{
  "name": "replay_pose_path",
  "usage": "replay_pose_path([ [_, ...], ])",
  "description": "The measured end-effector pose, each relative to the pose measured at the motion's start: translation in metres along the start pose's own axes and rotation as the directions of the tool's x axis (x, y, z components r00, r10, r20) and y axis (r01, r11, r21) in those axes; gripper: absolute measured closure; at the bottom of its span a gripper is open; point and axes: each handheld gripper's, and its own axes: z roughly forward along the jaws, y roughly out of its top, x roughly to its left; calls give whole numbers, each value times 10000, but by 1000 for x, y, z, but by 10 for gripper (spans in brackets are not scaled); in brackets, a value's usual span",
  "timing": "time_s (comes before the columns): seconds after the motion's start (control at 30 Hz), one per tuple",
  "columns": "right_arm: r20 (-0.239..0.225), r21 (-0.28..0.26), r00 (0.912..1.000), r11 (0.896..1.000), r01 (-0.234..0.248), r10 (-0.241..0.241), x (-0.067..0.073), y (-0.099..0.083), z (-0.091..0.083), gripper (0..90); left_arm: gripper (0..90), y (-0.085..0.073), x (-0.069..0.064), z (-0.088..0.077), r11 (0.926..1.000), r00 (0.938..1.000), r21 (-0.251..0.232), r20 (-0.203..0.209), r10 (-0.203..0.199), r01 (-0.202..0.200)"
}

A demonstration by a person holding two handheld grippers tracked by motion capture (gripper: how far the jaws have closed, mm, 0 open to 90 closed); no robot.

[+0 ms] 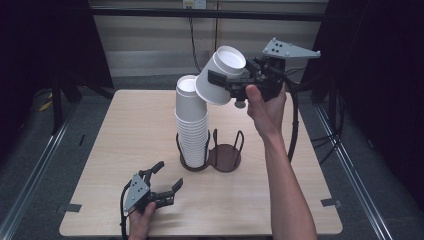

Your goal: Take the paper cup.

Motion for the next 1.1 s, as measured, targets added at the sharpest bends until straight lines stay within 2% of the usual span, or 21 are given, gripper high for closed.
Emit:
replay_pose_path([
  [0.57, 327, 98, 9994, 9999, -97, 94, -3, -15, -29, 217, 156, 0, -1, 0, 10000, 9999, 32, -150, 19, -19],
  [0.63, 362, 147, 9993, 9999, -46, 41, -4, -20, -33, 217, 156, 0, 0, 0, 9998, 9997, 56, -182, 181, -180],
  [0.73, 439, 198, 9990, 9998, -78, 70, -6, -26, -37, 216, 156, 0, 0, 0, 9998, 9997, 13, -177, 187, -186],
  [0.83, 403, 250, 9990, 9995, -178, 168, -8, -31, -39, 217, 155, 0, 0, -1, 9999, 9999, 2, 10, 126, -126],
  [1.1, 238, 562, 9996, 9982, -187, 174, -6, -47, -41, 218, 158, 0, 1, -1, 9999, 9999, 47, -15, 144, -144],
])
